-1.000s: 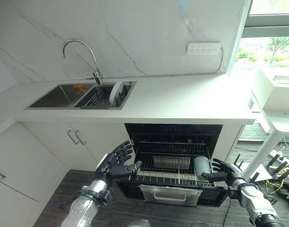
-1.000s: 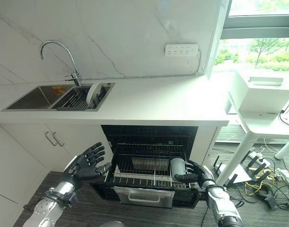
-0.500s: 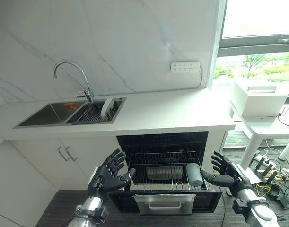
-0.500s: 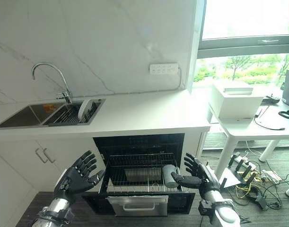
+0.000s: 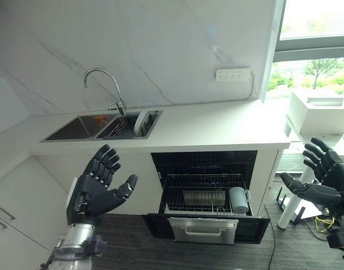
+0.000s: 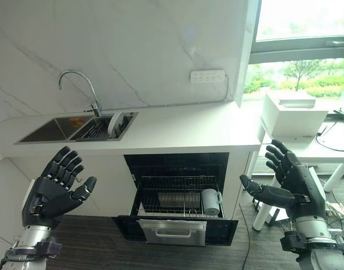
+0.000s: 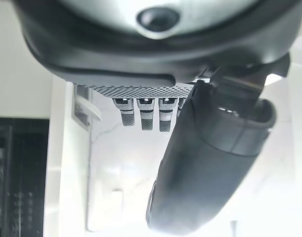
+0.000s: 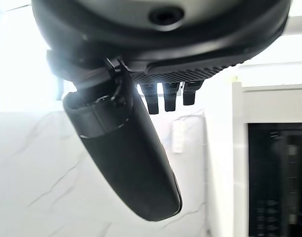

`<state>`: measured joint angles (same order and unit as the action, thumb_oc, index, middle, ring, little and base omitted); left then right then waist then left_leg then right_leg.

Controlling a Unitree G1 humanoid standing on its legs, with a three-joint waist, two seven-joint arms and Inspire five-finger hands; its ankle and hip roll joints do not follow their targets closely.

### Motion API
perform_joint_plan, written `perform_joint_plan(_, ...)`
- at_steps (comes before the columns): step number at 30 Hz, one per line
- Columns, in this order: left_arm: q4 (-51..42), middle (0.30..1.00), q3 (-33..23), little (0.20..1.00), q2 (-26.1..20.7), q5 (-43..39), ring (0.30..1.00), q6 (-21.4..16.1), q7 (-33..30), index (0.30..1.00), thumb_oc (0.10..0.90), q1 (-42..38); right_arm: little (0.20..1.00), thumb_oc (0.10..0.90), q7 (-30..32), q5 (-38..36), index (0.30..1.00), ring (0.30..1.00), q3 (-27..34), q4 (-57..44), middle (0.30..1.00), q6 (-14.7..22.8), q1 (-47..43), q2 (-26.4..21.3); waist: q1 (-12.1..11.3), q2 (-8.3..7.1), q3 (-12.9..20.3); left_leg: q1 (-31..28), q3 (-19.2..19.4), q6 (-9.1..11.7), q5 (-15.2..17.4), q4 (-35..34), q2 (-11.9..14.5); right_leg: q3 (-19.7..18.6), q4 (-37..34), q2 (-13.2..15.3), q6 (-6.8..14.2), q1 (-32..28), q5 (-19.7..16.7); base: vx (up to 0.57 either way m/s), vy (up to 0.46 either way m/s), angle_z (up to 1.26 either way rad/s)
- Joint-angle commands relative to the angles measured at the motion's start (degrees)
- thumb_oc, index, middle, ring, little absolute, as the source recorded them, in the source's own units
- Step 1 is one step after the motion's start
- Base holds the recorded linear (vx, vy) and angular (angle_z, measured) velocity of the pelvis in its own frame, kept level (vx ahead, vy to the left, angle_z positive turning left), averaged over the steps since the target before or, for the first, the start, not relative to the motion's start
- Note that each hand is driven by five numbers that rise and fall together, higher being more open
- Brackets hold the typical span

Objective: Place the dishes in the dishwasher.

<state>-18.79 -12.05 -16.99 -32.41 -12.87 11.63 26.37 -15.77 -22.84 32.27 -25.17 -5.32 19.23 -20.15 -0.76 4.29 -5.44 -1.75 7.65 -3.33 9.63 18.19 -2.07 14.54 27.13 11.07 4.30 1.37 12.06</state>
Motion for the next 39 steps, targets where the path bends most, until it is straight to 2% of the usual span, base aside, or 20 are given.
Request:
perform_joint_plan(1, -5.59, 0.9, -0.96, 0.9, -3.71, -2.73, 0.9, -5.93, -2.85, 0.9, 0.8, -7.36, 0.9, 0.8, 3.63, -3.53, 0.9, 0.9, 0.26, -3.6, 0.9, 3.92, -9.05, -2.68, -0.72, 0.96, -1.64, -1.27, -2.64, 4.79, 3.32, -1.01, 1.64, 3.47, -9.95, -4.53, 1.22, -6.01, -0.83, -0.14, -0.002, -0.03)
perform_joint_plan(7, -4.11, 0.9, 1.5, 0.9, -5.51, -1.07, 0.9, -6.56, -6.21, 0.9, 0.8, -11.52, 0.9, 0.8, 10.05, 1.56, 0.9, 0.9, -4.1, -3.23, 0.9, 5.1, -13.11, -5.44, -1.92, 0.05, -2.56, -0.04, -3.18, 5.23, 3.81, -1.01, 1.8, 3.66, -9.95, -4.69, 1.34, -5.14, 0.04, -0.18, -0.038, 0.02)
perform_joint_plan(16, -0.28, 0.9, 3.09, 0.9, -9.62, -2.13, 0.9, -2.15, -7.26, 0.9, 0.8, -16.69, 0.9, 0.8, 15.85, 3.41, 0.9, 0.9, -11.62, 1.35, 0.9, 8.77, -16.37, -7.91, -1.75, -0.87, -2.91, 2.61, -2.83, 5.57, 3.51, -1.01, 2.39, 1.45, -9.95, -6.17, 1.33, -2.35, 0.39, -0.12, -0.052, -0.07)
perform_joint_plan(19, 0.65, 0.9, 2.78, 0.9, -11.51, -4.34, 0.9, -0.18, -6.96, 0.9, 0.8, -18.43, 0.9, 0.8, 17.94, 2.43, 0.9, 0.9, -13.53, 2.19, 0.9, 8.84, -18.34, -10.12, -1.08, -1.24, -3.27, 2.17, -0.22, 5.39, 3.55, -1.01, 2.77, 0.63, -9.95, -6.12, 1.47, -1.2, 0.12, -0.03, -0.016, -0.18)
perform_joint_plan(20, 0.41, 0.9, 3.04, 0.9, -11.59, -5.65, 0.9, 0.16, -6.37, 0.9, 0.8, -19.12, 0.9, 0.8, 18.83, 1.96, 0.9, 0.9, -13.35, 2.16, 0.9, 8.62, -18.7, -11.71, -0.82, -1.7, -4.04, 1.88, 3.09, 6.13, 1.84, -1.01, 3.61, 1.4, -9.95, -5.3, 1.36, -1.23, -0.18, -0.03, 0.054, 0.01)
perform_joint_plan(22, 0.32, 0.9, 4.1, 0.9, -11.46, -6.64, 0.9, 0.15, -4.9, 0.9, 0.8, -20.03, 0.9, 0.8, 20.48, 2.02, 0.9, 0.9, -12.66, 2.48, 0.9, 8.94, -18.68, -13.65, -0.86, -2.93, -5.82, 2.38, 5.67, 7.65, -0.6, -1.01, 5.75, 2.23, -9.95, -3.61, 1.36, -1.7, -0.92, -0.02, 0.134, 0.15)
perform_joint_plan(23, 0.25, 0.9, 4.48, 0.9, -11.14, -6.36, 0.9, 0.18, -4.01, 0.9, 0.8, -20.43, 0.9, 0.8, 21.19, 1.94, 0.9, 0.9, -12.16, 2.38, 0.9, 8.7, -18.81, -14.51, -0.91, -3.44, -6.66, 2.68, 5.7, 8.53, -1.46, -1.01, 6.99, 2.41, -9.95, -2.91, 1.39, -1.91, -1.15, 0.0, 0.24, 0.29)
perform_joint_plan(26, -0.27, 0.9, 4.78, 0.9, -9.9, -5.87, 0.9, -0.44, -3.36, 0.9, 0.8, -20.51, 0.9, 0.8, 21.11, 1.85, 0.9, 0.9, -11.6, 2.51, 0.9, 8.15, -19.78, -16.69, -0.81, -3.47, -7.68, 3.23, 2.48, 10.31, -2.28, -1.01, 10.81, 1.47, -9.95, -1.59, 1.91, -1.56, -1.29, 0.02, 0.459, 0.36)
perform_joint_plan(27, -0.93, 0.9, 4.22, 0.9, -9.67, -6.1, 0.9, -1.23, -5.13, 0.9, 0.8, -20.31, 0.9, 0.8, 20.23, 1.24, 0.9, 0.9, -12.34, 2.28, 0.9, 7.66, -21.13, -18.16, -0.45, -2.71, -7.19, 3.74, -0.86, 11.08, -1.8, -1.01, 13.21, -0.85, -9.95, -0.89, 2.41, -0.53, -1.0, 0.01, 0.777, -0.05)
perform_joint_plan(28, -1.07, 0.9, 4.16, 0.9, -9.91, -6.45, 0.9, -1.78, -6.24, 0.9, 0.8, -20.5, 0.9, 0.8, 19.98, 1.2, 0.9, 0.9, -13.03, 2.16, 0.9, 7.3, -21.99, -18.77, 0.0, -2.38, -6.73, 3.98, -1.74, 11.32, -1.51, -1.01, 14.13, -2.03, -9.95, -0.37, 2.74, 0.24, -0.97, 0.05, 1.228, -0.67)
perform_joint_plan(29, -0.78, 0.9, 4.19, 0.9, -10.57, -5.89, 0.9, -3.21, -7.49, 0.9, 0.8, -21.86, 0.9, 0.8, 20.9, 0.81, 0.9, 0.9, -14.73, 2.8, 0.9, 7.26, -24.06, -19.85, 1.05, -2.09, -6.39, 4.25, -3.64, 11.84, -0.57, -1.01, 15.15, -5.91, -9.95, 1.43, 4.34, 1.82, -1.43, 0.04, 0.836, -0.82)
perform_joint_plan(30, -0.66, 0.9, 4.1, 0.9, -10.64, -5.79, 0.9, -3.28, -7.6, 0.9, 0.8, -22.09, 0.9, 0.8, 21.03, 0.81, 0.9, 0.9, -14.97, 3.01, 0.9, 7.36, -24.38, -19.89, 1.07, -2.1, -6.44, 4.21, -3.53, 11.81, -0.41, -1.01, 15.04, -6.29, -9.95, 1.73, 4.66, 2.03, -1.55, 0.05, 0.806, -0.91)
perform_joint_plan(33, -0.62, 0.9, 2.28, 0.9, -12.73, -7.87, 0.9, -2.24, -4.96, 0.9, 0.8, -23.9, 0.9, 0.8, 22.68, 1.45, 0.9, 0.9, -15.03, 3.88, 0.9, 8.87, -24.0, -18.75, 2.23, -2.84, -7.42, 3.68, -1.49, 11.04, 0.59, -1.01, 13.5, -8.49, -9.95, 6.31, 8.53, 3.22, -4.29, 0.09, 0.682, -0.49)
perform_joint_plan(34, -1.31, 0.9, 0.92, 0.9, -13.25, -7.26, 0.9, -0.48, -2.05, 0.9, 0.8, -24.14, 0.9, 0.8, 21.87, 1.56, 0.9, 0.9, -13.33, 2.63, 0.9, 10.73, -19.77, -15.28, 2.18, -3.72, -8.17, 4.02, -0.38, 9.67, 1.96, -1.01, 9.8, -6.57, -9.95, 11.79, 9.62, 4.21, -10.94, 0.15, 1.012, -0.32)
perform_joint_plan(35, -1.93, 0.9, 0.61, 0.9, -12.94, -6.82, 0.9, 0.95, -1.71, 0.9, 0.8, -24.12, 0.9, 0.8, 20.03, 0.22, 0.9, 0.9, -13.44, 1.69, 0.9, 10.35, -18.4, -12.17, 1.53, -4.28, -8.2, 3.75, 1.82, 8.72, 2.93, -1.01, 8.14, -1.98, -9.95, 15.04, 9.94, 5.44, -16.91, 0.11, 0.811, -0.24)
perform_joint_plan(36, -1.98, 0.9, 0.6, 0.9, -12.97, -6.77, 0.9, 0.99, -1.74, 0.9, 0.8, -24.1, 0.9, 0.8, 19.96, 0.25, 0.9, 0.9, -13.42, 1.65, 0.9, 10.32, -18.39, -12.08, 1.53, -4.35, -8.2, 3.76, 1.85, 8.65, 2.95, -1.01, 8.09, -1.99, -9.95, 15.09, 9.97, 5.46, -16.99, 0.03, 0.542, -0.17)
perform_joint_plan(37, -2.25, 0.9, 0.06, 0.9, -11.93, -4.86, 0.9, 0.66, -2.64, 0.9, 0.8, -23.64, 0.9, 0.8, 17.73, 1.73, 0.9, 0.9, -15.17, 2.15, 0.9, 10.55, -19.44, -9.49, 0.45, -3.61, -8.38, 2.76, 4.41, 7.91, 4.28, -1.01, 8.1, 3.53, -9.95, 14.92, 9.75, 4.97, -17.84, -0.01, 0.312, -0.4)
perform_joint_plan(38, -2.46, 0.9, -0.21, 0.9, -11.77, -4.54, 0.9, 0.67, -2.75, 0.9, 0.8, -23.52, 0.9, 0.8, 17.78, 2.24, 0.9, 0.9, -15.72, 2.24, 0.9, 10.69, -19.8, -9.11, 0.4, -3.46, -8.33, 2.98, 4.69, 7.65, 4.14, -1.01, 8.1, 3.99, -9.95, 14.41, 9.44, 4.92, -17.55, -0.03, 0.609, -0.88)
perform_joint_plan(39, -2.88, 0.9, -0.69, 0.9, -12.74, -5.63, 0.9, 1.61, -2.39, 0.9, 0.8, -23.78, 0.9, 0.8, 19.58, 2.79, 0.9, 0.9, -16.98, 1.8, 0.9, 10.7, -19.87, -9.01, -0.2, -2.73, -7.48, 3.63, 4.33, 5.7, 4.92, -1.01, 6.81, 4.84, -9.95, 8.87, 7.66, 2.69, -12.84, -0.02, 0.422, -1.05)
